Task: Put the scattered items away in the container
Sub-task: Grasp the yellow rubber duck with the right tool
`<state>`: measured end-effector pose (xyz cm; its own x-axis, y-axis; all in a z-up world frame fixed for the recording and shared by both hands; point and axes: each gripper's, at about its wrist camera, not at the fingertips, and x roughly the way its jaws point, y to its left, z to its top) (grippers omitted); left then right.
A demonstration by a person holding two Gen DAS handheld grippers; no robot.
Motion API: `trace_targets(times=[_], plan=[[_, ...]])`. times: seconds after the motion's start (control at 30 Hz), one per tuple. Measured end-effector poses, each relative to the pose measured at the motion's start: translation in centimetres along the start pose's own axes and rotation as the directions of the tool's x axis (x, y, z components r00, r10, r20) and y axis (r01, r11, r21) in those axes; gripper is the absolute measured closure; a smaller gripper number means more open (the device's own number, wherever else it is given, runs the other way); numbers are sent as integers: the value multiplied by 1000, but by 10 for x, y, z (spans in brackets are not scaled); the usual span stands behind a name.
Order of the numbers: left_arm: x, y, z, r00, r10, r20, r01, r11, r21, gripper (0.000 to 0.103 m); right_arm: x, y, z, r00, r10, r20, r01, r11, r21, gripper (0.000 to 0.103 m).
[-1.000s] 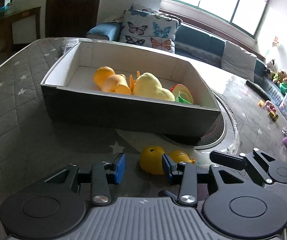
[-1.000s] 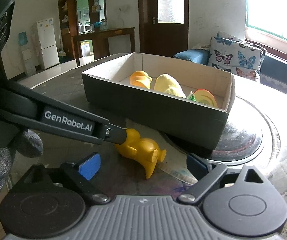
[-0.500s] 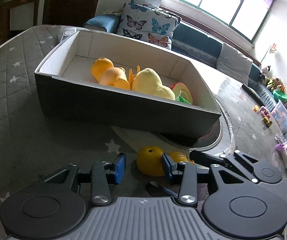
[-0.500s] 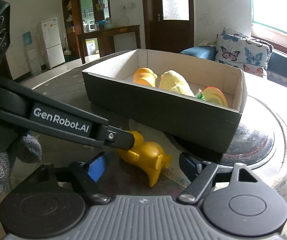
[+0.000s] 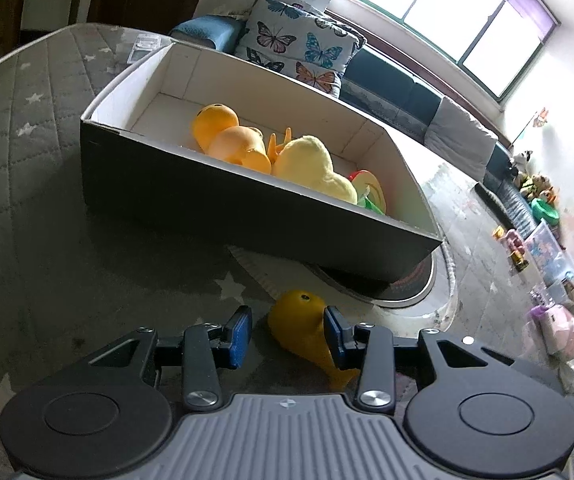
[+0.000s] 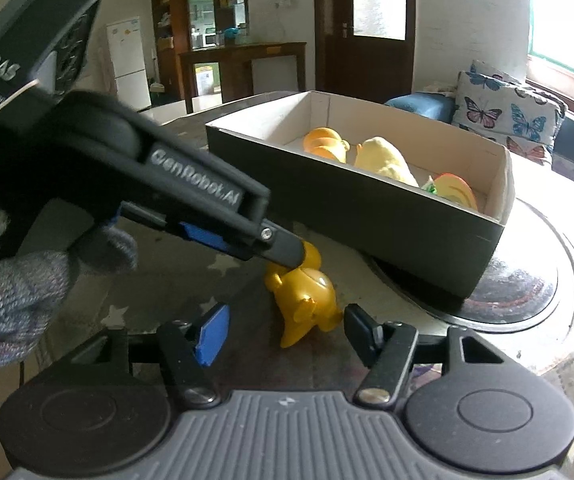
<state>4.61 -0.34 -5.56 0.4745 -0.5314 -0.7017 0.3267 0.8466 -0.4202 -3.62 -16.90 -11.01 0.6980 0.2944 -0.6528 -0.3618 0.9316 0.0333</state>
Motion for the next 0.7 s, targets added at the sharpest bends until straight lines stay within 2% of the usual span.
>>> trace_targets(times=[0.2,0.43,0.47,0.7], plan=[[5,0,4,1000,-15,-8,15,1000,-10,61,4,-7,7,1000,-18,18,18,999,43,44],[12,4,5,999,-26,-25,25,999,-36,61,10,-9,9,1000,-8,12,7,998,59,60],[12,5,5,999,-35,-28,34,998,-44,64,10,-10,8,1000,-8,12,7,998,63,60],[10,4,5,999,-44,-30,43,998,-45,65,8,-9,8,1000,-4,18,3,998,67,61]])
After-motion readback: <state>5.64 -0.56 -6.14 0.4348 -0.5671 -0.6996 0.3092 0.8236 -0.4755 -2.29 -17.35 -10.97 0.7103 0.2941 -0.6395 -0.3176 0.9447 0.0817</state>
